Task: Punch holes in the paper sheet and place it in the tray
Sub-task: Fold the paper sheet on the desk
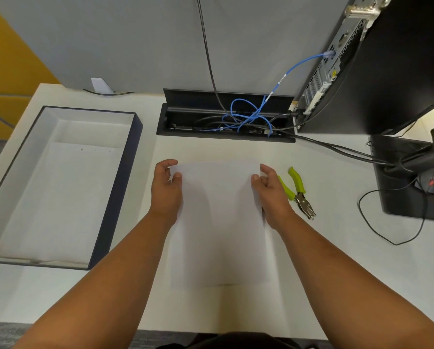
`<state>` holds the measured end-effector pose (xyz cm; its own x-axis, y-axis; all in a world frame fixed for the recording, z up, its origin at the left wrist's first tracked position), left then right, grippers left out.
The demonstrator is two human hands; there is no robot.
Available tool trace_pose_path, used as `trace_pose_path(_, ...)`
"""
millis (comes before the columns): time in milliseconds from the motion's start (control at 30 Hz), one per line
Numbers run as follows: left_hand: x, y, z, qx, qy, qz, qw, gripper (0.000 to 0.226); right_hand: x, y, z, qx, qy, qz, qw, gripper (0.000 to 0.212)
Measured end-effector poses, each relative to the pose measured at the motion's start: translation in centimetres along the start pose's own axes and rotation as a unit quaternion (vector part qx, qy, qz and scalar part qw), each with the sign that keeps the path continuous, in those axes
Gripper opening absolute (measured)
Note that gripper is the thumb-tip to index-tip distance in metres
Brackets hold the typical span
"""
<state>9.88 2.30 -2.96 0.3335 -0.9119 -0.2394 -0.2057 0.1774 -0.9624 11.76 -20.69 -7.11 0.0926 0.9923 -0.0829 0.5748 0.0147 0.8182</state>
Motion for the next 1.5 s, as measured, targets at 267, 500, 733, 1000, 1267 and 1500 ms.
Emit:
trace_pose_path(267,0.1,0.7,-0.4,-0.034,0.059,-0.011,0.998,0.043,-0.1,0.5,-0.2,-0.019,-0.047,-0.018,0.999,0.022)
trace_pose_path(500,0.6,1.3,-1.8,-0.016,0.051,0.037,0.998,0.041,-0.4,0.9,-1.1,-0.012,-0.022,-0.074,0.997,0.035)
trace_pose_path(733,0.9,1.6,-2.5,0.005,0.057,0.101,0.993,0.033,-0.6,0.8,-1.5,-0.026,-0.014,-0.136,0.99,0.032)
trace_pose_path(1000,0.9,1.0,-3.1,0.009,0.064,0.036,0.997,0.03,-1.6,-0.3,-2.2,-0.027,-0.024,-0.118,0.992,0.017)
trace_pose_path(1267,1.7,0.8,-2.4,0.049,0.086,0.069,0.993,0.043,-2.2,-1.5,-3.0,-0.024,0.0,-0.08,0.996,0.046)
trace_pose_path(1500,2.0,1.5,-3.1,0.075,0.13,0.075,0.986,0.044,-3.5,0.6,-2.4,-0.09,-0.025,-0.098,0.991,0.038)
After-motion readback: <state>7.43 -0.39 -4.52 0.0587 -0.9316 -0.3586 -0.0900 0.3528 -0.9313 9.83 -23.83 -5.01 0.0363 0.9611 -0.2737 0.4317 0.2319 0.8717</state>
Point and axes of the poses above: each hand's wrist, its own z-axis towards the middle knuckle, its own x-axis out of the palm, y = z × x, the point moved 1 cm from there along z, towards the middle knuckle, and after that the axes turned 11 degrees about x, right-handed, at the moved point
